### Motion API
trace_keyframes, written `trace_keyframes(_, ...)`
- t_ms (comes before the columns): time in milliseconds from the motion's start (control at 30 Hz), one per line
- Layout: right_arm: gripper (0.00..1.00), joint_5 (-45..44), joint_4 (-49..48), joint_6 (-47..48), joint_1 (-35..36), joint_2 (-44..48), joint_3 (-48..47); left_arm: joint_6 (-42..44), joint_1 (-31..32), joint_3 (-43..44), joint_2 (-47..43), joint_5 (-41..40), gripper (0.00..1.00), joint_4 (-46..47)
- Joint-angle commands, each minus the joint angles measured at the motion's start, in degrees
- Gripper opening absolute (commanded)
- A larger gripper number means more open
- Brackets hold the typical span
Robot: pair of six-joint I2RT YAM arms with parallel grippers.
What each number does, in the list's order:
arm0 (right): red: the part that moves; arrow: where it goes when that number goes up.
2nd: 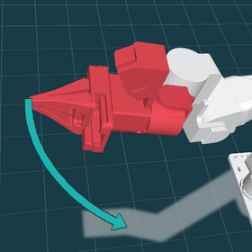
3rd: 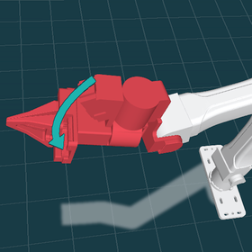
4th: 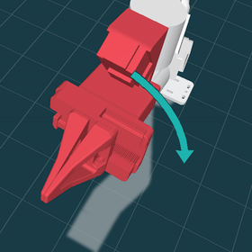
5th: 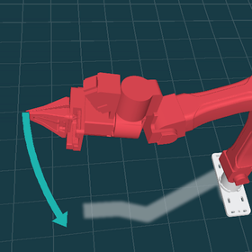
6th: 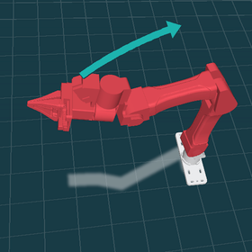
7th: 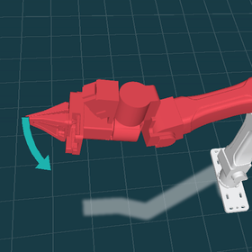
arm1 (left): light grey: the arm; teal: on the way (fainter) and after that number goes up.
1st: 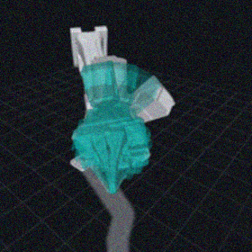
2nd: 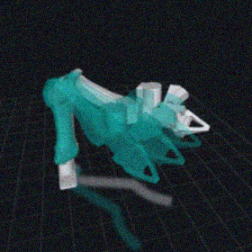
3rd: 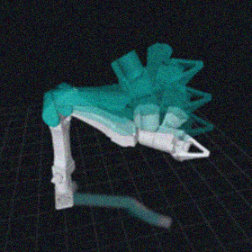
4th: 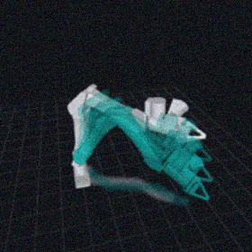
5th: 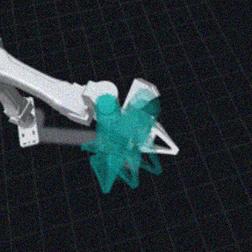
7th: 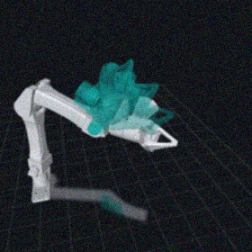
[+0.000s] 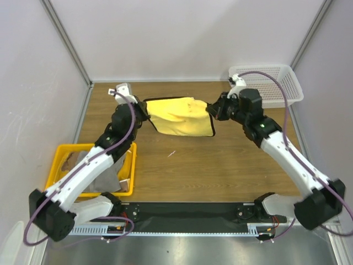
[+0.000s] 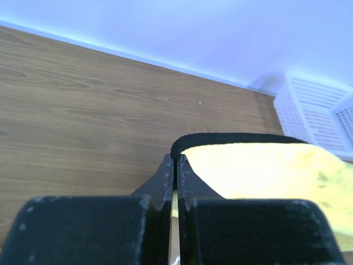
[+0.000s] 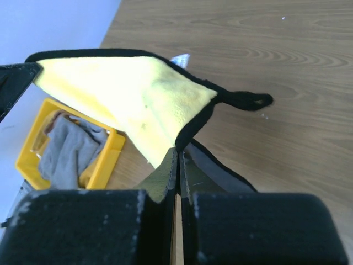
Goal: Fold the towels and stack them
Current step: Flatten out the crumpled towel
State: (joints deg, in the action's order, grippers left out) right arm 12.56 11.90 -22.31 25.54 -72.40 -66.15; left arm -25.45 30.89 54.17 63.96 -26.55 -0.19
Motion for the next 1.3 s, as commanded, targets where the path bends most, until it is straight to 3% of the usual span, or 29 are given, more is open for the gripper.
trace_keyframes(0, 0.0, -5.17, 5.56, -2.21, 1.53, 7.61, 2.16, -1.09, 1.62, 0.67, -6.65, -2.46, 0.0, -9.9)
trace_keyframes(167, 0.0, -8.25, 14.98, -7.3, 2.15, 14.47, 3.48, -3.81, 2.07, 4.35, -11.58, -2.19, 0.0, -20.02)
trace_keyframes(300, 0.0, -12.46, 15.61, -8.81, 2.06, 12.82, 7.43, -4.69, 1.98, 4.89, -5.73, -4.21, 0.0, -21.35)
trace_keyframes(467, 0.0, -14.32, 11.84, -8.9, 0.39, 2.46, 9.28, -5.84, 1.98, 4.89, 7.38, -2.64, 0.0, -15.13)
trace_keyframes(767, 0.0, -5.35, -6.01, -4.68, -4.18, -19.34, 6.83, -4.08, 0.22, 12.52, 29.7, -5.27, 0.0, -6.77)
trace_keyframes(1033, 0.0, -6.23, -10.49, -2.04, -5.58, -32.53, -2.22, -3.03, -3.73, 20.34, 40.79, 0.7, 0.0, -5.61)
trace_keyframes(1267, 0.0, -0.52, -10.58, -3.89, -8.93, -40.53, -7.41, -2.06, -4.97, 25.72, 47.21, 3.34, 0.0, -7.55)
